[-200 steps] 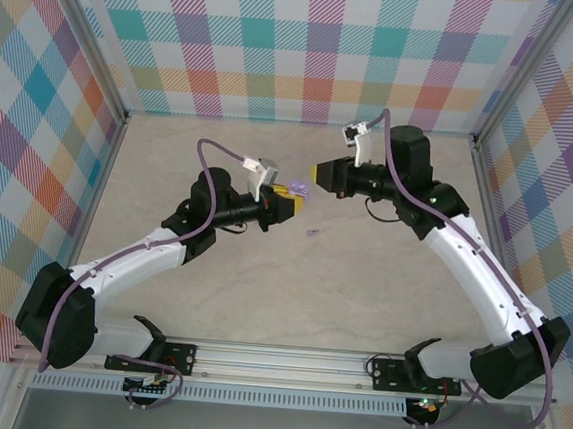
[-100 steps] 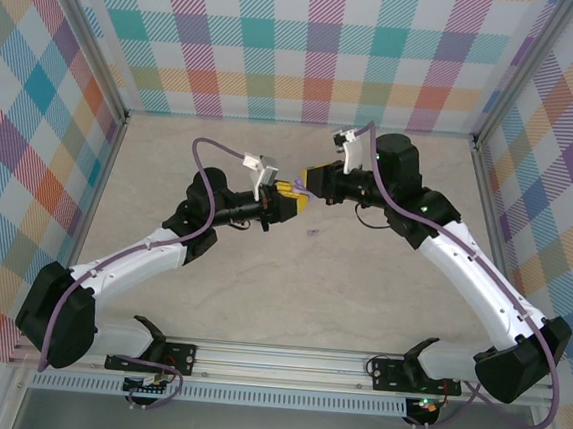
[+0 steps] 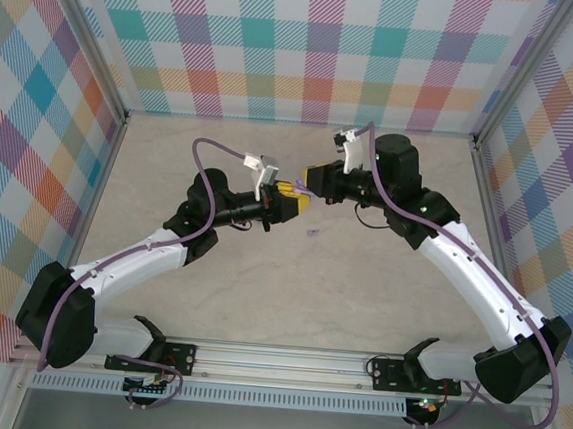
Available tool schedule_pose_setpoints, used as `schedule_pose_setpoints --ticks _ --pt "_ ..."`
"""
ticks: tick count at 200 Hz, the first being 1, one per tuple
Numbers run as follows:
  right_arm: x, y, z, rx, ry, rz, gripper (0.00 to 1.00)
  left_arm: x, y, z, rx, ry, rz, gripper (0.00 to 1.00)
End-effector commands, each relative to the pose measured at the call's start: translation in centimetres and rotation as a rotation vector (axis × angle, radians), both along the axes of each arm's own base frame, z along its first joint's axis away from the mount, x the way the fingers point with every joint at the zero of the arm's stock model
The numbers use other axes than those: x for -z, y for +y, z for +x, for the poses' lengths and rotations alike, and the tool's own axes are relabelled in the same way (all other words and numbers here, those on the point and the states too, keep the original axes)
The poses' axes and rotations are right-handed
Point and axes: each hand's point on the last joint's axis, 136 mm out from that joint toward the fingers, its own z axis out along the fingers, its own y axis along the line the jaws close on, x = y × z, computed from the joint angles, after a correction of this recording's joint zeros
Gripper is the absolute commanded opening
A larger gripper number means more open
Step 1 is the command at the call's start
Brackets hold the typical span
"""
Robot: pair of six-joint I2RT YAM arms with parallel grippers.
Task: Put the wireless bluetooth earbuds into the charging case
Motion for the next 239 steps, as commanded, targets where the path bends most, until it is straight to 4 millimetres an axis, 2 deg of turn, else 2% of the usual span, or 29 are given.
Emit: schedule_pose_setpoints --ticks 1,239 --pt "-0.8 0.2 -0.4 -0.014 -0.040 0.020 0.19 -3.3 0.0 -0.2 -0.011 -0.068 -0.069 0.19" --pt "0.9 0.8 -1.0 -0.054 0.010 -0.014 0.20 -3.9 0.3 0.5 -0.057 -0.044 -0.095 0.20"
